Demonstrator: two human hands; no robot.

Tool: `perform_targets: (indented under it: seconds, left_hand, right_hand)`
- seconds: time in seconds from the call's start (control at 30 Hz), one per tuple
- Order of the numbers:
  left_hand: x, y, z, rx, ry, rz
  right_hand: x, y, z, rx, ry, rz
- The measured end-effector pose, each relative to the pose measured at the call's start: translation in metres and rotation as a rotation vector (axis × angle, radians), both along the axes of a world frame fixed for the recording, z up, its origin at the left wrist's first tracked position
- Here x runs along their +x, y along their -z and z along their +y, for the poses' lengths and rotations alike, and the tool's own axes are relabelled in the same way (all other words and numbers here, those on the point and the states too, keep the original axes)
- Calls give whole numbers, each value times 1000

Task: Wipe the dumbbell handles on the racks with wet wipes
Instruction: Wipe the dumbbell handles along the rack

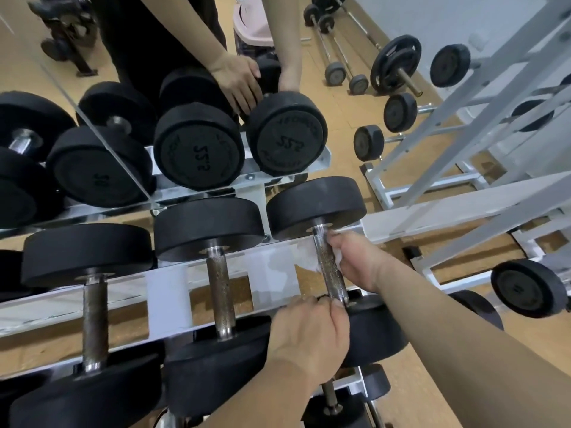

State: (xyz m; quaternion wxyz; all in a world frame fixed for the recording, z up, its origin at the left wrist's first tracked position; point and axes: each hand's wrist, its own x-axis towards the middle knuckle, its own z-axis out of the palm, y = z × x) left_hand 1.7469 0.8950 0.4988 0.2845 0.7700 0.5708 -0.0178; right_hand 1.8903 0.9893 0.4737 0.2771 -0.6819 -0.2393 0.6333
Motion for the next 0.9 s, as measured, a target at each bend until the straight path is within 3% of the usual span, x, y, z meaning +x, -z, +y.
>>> perform_targets:
  seconds: [0.13, 0.2, 0.33, 0.4, 0.5, 0.73, 0.8, 0.9]
  left_hand:
    - [0, 1, -2, 10, 20, 12]
    - [-1, 1, -3, 17, 28, 12]
    - [0, 2, -3, 51, 33, 10]
    - [0, 4, -2, 65, 35, 14]
    - [-1, 3, -1, 77, 77, 26]
    - [-3, 8, -1, 144, 179, 75]
    - [-2, 10, -2, 158, 191, 73]
    - [-2, 10, -3, 171, 169, 89]
  right_hand:
    - [11, 0, -23, -200, -379, -232]
    - [14, -4, -22, -243, -474, -258]
    - [4, -5, 4, -82, -153, 36]
    - [0, -1, 15, -15, -56, 70]
    - [-2, 1, 11, 14, -141, -6]
    - [8, -19, -26, -126, -606, -442]
    - [16, -26, -30, -129, -578, -476]
    - [30, -44, -37, -97, -290, -320]
